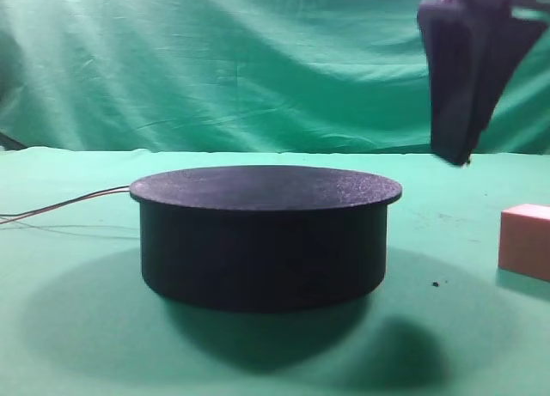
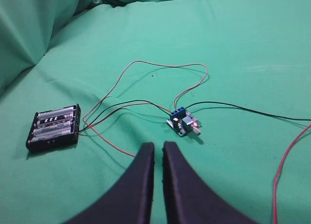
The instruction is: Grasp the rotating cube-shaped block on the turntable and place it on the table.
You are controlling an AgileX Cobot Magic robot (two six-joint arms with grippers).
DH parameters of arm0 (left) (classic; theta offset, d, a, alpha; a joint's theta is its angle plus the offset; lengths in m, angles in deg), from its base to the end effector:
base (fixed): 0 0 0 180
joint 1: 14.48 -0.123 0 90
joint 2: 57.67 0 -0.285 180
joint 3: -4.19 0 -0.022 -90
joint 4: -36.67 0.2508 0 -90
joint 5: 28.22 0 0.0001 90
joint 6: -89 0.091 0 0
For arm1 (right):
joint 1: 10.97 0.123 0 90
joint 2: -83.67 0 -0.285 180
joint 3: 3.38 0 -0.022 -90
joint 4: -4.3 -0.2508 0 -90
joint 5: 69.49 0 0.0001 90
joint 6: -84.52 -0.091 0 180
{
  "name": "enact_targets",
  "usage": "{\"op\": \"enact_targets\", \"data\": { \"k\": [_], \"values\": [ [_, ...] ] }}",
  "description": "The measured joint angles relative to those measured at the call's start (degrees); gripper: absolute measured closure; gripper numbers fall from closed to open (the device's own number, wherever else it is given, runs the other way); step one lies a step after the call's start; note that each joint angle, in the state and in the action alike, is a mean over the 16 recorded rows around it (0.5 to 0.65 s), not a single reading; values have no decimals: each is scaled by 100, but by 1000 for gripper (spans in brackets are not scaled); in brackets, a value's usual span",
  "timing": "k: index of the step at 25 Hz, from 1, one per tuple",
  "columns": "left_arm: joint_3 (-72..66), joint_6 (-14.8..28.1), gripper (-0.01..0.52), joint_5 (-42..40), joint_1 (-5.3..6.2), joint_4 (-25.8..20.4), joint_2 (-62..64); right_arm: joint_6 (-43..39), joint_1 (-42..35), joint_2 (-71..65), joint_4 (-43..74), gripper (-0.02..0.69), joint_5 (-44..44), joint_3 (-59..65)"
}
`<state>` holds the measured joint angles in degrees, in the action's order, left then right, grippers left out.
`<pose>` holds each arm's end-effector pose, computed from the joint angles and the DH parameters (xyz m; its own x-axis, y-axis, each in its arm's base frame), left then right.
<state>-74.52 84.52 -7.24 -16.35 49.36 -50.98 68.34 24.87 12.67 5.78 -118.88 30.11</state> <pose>0.0521 0.0089 0.1733 -0.2856 0.1190 -0.9509 -0.0720 0.9868 0.1451 0.1595 0.1130 0.2693 -0.8541 -0.2932 -0.4296 -0.3671 0.9249 0.0986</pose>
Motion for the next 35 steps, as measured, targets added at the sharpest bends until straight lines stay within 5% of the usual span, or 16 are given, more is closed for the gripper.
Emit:
{"op": "enact_targets", "data": {
  "k": [8, 21, 35],
  "values": [
    [0, 0, 514, 0, 0, 0, 0, -13, 0, 1443, 5, 653, -413, 13],
    [0, 0, 514, 0, 0, 0, 0, 1204, -262, 2294, 41, 665, -92, 262],
    [0, 0, 514, 0, 0, 0, 0, 2160, -2416, 4754, -267, 665, 1963, 2681]
  ]
}}
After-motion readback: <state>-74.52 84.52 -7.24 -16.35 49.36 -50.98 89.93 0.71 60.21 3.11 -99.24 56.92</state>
